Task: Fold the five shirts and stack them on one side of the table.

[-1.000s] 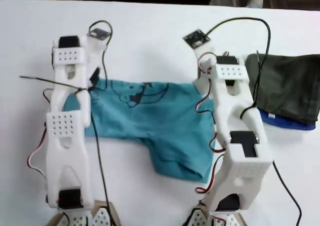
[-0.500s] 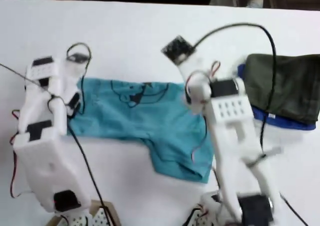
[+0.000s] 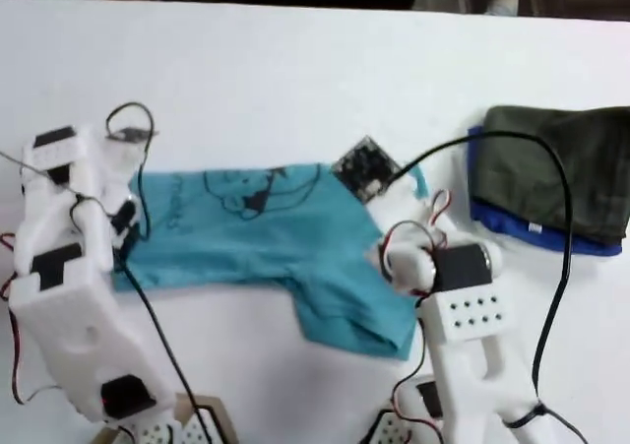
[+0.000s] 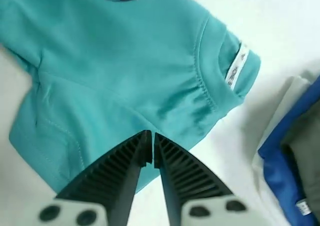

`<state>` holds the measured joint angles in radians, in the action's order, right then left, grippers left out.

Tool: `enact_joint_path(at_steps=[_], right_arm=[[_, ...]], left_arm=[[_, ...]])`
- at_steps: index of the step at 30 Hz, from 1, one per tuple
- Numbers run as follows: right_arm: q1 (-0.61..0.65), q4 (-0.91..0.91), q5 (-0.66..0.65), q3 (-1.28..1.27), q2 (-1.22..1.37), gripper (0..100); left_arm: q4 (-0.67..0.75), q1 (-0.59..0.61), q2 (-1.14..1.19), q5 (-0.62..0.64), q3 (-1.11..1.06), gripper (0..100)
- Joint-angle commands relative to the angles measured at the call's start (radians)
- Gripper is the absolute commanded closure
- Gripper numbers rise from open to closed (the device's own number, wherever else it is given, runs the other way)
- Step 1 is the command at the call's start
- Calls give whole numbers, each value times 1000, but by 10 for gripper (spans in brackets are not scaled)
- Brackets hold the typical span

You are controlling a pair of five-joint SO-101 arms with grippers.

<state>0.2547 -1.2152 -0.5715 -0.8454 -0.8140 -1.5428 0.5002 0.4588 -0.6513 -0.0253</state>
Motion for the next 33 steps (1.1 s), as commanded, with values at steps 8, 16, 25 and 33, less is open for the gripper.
enact_joint_path(at_steps=[8,16,25,33], right_arm=[[8,67,-3,-55,-36,977],[1,7,5,-54,-36,977],[-13,-73,3,-51,-38,977],[-116,-68,2,-51,-36,977]], left_arm=[[-166,-2,-226,-80,36,972],[-193,-11,-232,9,33,973],[-77,-49,-233,21,-79,973],[-37,-121,-235,28,-156,973]])
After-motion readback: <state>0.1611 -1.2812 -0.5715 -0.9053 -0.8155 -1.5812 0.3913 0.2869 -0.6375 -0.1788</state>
